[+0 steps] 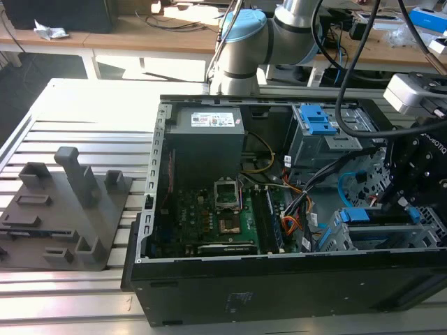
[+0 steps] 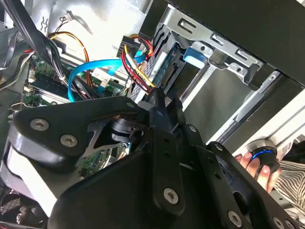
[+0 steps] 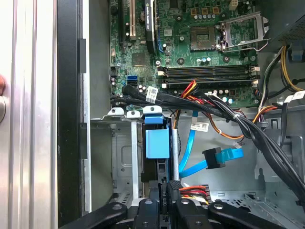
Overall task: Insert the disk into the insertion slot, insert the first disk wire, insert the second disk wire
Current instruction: 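Insert the first disk wire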
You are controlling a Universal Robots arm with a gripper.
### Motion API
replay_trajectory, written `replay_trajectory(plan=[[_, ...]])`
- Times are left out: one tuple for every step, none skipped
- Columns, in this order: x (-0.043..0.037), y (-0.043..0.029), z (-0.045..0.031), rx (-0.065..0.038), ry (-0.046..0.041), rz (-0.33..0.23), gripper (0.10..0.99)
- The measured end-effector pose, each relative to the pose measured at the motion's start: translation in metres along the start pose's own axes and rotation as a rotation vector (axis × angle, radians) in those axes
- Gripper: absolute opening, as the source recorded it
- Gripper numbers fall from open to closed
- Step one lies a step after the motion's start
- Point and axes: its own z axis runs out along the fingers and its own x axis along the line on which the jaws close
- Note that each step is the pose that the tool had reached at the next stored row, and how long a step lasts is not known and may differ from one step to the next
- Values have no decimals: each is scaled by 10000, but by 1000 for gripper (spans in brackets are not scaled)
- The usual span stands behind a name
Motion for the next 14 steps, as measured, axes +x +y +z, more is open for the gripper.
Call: replay_trajectory(plan=[[0, 0, 0, 0, 0, 0, 208], [0, 0, 0, 0, 0, 0, 271], [1, 0, 0, 0, 1, 0, 271], [1, 0, 0, 0, 0, 0, 255], [1, 0, 0, 0, 0, 0, 188], [1, -1, 0, 0, 0, 0, 173], [2, 0, 0, 0, 1, 0, 173], [2, -1, 0, 0, 1, 0, 173], [2, -1, 0, 0, 0, 0, 173], [2, -1, 0, 0, 0, 0, 173], [3, -1, 0, 0, 0, 0, 173], [3, -1, 0, 0, 0, 0, 173], [3, -1, 0, 0, 1, 0, 173], [3, -3, 0, 0, 0, 0, 173]])
